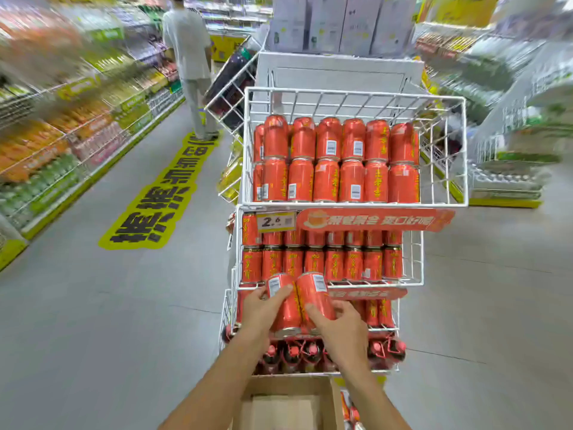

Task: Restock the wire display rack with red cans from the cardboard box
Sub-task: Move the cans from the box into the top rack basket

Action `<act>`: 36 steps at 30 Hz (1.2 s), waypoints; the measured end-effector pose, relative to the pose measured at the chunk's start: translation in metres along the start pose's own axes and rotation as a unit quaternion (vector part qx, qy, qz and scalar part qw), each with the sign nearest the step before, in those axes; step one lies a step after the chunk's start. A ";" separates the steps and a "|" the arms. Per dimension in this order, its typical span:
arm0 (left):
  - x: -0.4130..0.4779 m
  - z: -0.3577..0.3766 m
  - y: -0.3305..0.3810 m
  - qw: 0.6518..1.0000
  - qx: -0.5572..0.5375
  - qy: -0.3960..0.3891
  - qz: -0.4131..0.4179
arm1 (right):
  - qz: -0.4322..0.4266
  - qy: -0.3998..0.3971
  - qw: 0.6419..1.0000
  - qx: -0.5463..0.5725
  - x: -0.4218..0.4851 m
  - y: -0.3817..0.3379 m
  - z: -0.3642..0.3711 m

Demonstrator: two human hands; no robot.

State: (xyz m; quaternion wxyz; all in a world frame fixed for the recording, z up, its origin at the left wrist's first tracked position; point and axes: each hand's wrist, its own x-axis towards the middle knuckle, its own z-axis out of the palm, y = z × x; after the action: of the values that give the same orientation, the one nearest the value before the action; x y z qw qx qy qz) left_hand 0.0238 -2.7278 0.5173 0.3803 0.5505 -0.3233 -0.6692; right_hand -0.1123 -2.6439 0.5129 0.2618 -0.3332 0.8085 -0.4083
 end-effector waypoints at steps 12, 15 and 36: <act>-0.026 0.061 0.172 0.984 0.029 0.017 0.172 | -0.116 0.027 0.992 0.041 0.061 -0.153 -0.071; -0.021 0.073 0.188 0.983 0.020 0.046 0.178 | -0.124 0.029 0.991 0.032 0.083 -0.170 -0.068; 0.028 0.072 0.214 0.900 0.306 0.172 0.258 | -0.159 0.063 0.985 -0.029 0.150 -0.194 -0.064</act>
State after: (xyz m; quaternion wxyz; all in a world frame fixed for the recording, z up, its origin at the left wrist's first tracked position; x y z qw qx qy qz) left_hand -0.0174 -2.8585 0.6991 0.4021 0.6433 -0.5728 -0.3106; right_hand -0.1897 -2.8121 0.6863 0.1328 -0.4382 0.7717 -0.4414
